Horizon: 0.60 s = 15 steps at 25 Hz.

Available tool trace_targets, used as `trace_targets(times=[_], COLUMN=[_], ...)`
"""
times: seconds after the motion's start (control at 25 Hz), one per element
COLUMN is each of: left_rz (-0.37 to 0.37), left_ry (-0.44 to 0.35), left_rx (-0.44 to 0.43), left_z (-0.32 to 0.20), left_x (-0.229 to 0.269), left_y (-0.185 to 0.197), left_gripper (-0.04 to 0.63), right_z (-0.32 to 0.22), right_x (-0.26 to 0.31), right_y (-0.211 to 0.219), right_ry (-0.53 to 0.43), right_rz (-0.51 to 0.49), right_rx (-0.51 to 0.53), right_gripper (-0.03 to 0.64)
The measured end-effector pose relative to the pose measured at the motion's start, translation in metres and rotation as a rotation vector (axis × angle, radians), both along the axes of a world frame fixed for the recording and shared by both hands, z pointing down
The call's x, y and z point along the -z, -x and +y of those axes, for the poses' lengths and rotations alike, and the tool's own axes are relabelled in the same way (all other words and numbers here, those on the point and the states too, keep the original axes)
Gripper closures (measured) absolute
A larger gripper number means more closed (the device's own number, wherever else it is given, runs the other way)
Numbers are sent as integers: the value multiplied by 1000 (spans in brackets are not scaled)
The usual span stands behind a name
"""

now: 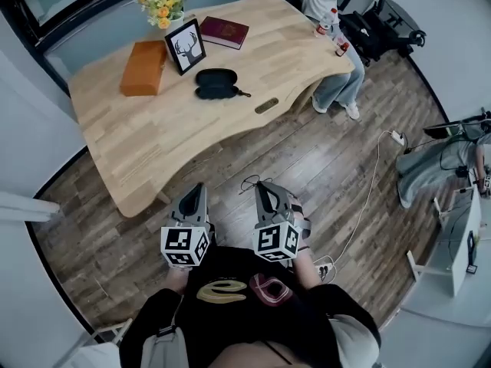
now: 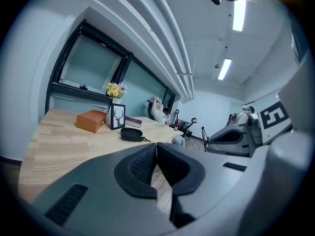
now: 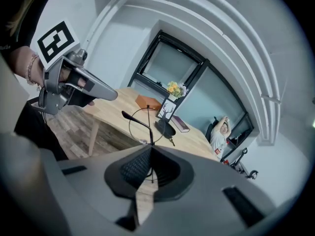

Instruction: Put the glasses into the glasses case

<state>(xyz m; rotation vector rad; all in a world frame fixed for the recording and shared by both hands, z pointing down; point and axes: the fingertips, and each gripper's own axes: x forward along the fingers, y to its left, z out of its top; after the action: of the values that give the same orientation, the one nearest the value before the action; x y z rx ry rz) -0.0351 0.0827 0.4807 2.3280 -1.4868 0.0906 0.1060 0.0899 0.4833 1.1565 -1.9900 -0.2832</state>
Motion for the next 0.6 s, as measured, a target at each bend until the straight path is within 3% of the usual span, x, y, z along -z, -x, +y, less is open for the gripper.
trace_targets(times=[0.6], left_rz=[-15], left_ry=[3], left_rx=[-88], left_z=[-100], left_x=[-6], left_y=[61], left_gripper=[577], right_z=[-86], right_x=[-7], right_y=[61], right_ry=[-3], right_rz=[22], right_rx=[-73], right_gripper=[606])
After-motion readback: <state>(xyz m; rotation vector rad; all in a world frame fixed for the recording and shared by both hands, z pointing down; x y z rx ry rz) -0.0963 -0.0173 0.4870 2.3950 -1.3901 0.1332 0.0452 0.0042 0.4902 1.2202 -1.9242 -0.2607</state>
